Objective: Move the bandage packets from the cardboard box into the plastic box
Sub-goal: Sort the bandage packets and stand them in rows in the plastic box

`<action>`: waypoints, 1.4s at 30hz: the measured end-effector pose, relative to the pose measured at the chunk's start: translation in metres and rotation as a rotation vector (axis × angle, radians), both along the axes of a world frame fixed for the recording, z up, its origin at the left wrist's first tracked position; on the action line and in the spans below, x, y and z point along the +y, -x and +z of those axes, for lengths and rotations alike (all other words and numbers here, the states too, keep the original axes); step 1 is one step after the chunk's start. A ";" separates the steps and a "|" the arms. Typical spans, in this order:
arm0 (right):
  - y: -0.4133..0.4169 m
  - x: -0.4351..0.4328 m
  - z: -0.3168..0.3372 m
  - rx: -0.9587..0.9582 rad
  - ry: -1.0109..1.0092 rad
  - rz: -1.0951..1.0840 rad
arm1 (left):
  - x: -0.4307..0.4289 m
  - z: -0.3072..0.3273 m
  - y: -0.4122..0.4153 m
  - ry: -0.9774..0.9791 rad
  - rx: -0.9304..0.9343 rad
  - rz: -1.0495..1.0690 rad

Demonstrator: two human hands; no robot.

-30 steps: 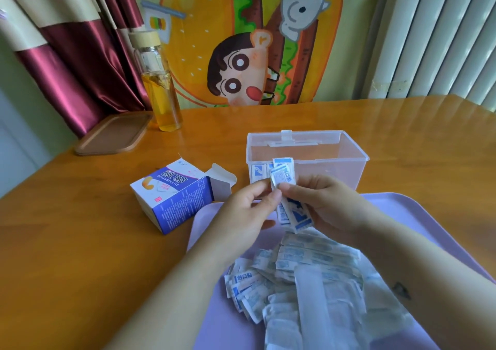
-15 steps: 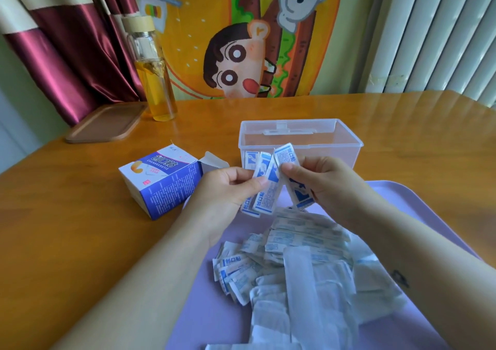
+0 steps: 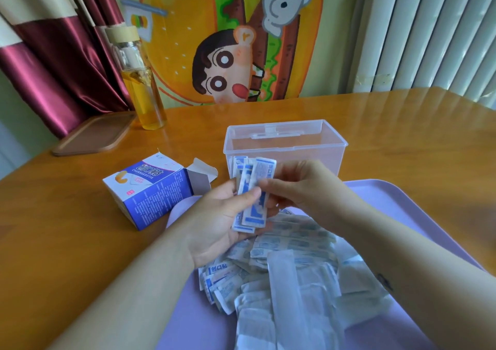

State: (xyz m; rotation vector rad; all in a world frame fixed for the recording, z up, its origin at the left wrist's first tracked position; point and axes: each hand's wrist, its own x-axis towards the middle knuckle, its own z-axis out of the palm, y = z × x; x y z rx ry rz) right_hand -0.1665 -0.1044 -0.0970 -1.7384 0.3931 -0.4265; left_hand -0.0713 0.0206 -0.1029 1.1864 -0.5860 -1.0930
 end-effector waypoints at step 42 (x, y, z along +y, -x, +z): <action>0.017 -0.008 0.004 0.630 0.703 0.005 | 0.002 0.005 -0.025 -0.044 0.249 0.225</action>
